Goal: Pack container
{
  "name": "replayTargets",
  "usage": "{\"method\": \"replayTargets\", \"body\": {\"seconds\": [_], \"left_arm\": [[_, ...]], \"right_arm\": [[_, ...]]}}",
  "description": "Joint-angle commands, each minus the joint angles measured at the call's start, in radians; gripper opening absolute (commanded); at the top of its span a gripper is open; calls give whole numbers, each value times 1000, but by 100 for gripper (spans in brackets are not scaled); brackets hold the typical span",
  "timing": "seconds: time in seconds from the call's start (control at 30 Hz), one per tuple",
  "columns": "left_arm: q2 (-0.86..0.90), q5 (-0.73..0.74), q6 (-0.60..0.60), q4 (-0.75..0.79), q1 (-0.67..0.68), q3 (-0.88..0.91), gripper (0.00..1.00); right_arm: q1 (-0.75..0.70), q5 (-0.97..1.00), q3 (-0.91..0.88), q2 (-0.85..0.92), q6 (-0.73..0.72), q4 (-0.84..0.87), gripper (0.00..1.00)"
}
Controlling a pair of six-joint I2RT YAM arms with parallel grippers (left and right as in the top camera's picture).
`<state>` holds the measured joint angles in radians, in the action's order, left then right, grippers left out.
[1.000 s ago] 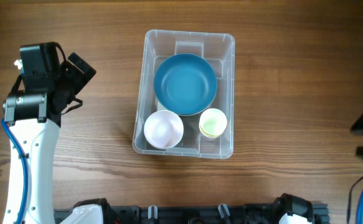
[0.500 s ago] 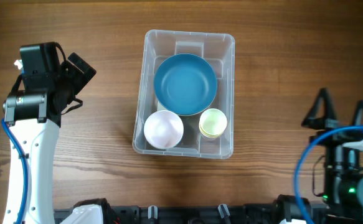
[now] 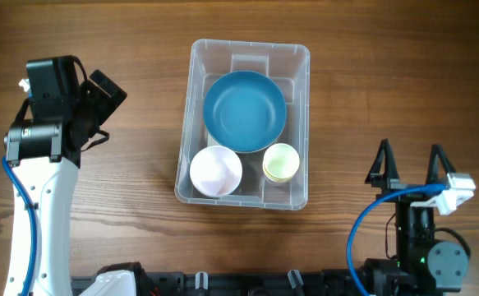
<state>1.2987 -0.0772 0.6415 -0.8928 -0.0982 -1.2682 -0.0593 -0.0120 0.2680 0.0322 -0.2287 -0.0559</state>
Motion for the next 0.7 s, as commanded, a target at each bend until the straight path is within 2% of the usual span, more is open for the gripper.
{"method": "replayTargets", "body": {"seconds": [0.0,0.2,0.37,0.67], "left_arm": [[-3,8,-2,1,-4,-6,100],[-3,8,-2,2,-4,-6,100],[-3,9,-2,1,-4,-6,100],[-3,9,-2,2,-4,-6,100]], "right_arm": [[14,-34,-28,-26,16,23,100],[19,-34,-89,-29,11,67,100],[19,-34,-172,-29,-87,70,100],[19,-34,-200,-29,-5,-18,100]]}}
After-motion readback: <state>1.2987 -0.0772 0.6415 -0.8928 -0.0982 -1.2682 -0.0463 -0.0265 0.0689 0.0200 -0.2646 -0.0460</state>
